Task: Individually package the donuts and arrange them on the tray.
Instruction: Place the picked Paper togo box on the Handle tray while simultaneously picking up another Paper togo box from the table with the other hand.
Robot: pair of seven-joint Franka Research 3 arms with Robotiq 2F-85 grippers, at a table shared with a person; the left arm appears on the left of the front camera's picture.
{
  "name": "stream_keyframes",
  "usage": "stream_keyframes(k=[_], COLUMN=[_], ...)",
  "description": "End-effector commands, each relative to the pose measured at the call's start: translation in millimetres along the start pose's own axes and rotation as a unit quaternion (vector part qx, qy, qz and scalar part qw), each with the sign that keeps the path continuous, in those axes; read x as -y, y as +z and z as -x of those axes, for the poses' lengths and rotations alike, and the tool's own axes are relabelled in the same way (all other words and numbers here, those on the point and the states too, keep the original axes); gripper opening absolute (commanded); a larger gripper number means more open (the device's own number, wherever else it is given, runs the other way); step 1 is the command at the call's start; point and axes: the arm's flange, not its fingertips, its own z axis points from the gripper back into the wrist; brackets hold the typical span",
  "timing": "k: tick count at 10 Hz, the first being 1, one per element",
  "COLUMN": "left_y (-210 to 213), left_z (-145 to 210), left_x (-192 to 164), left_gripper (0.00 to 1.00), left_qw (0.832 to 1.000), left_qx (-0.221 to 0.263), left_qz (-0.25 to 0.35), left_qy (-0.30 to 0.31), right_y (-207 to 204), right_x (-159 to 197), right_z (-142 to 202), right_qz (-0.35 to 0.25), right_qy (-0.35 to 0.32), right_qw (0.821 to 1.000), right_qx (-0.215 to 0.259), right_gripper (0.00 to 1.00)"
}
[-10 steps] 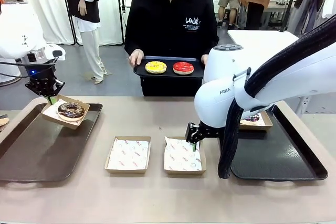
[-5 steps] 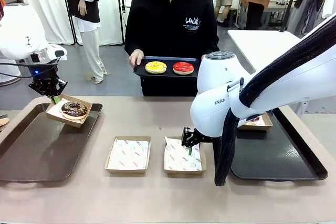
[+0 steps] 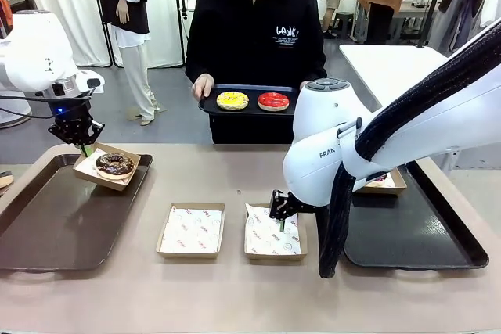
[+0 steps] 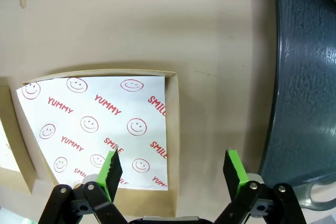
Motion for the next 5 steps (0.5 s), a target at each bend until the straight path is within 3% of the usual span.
stream_keyframes(k=[1, 5], left_y=[-3, -15], left_z=[-10, -8], left_x=[8, 14], left_gripper=[0.01, 0.01], left_qw=[1.000, 1.000], left_qx=[-0.001, 0.008], left_qz=[0.001, -0.014], left_qy=[0.011, 0.011], right_y=[-4, -5], right_x=[-6, -3], right_z=[0, -3], right_qz=[-0.004, -0.013], right_qy=[-0.014, -0.017], right_qw=[1.000, 1.000], right_qx=[0.011, 0.008], right_gripper=[1.00, 1.00])
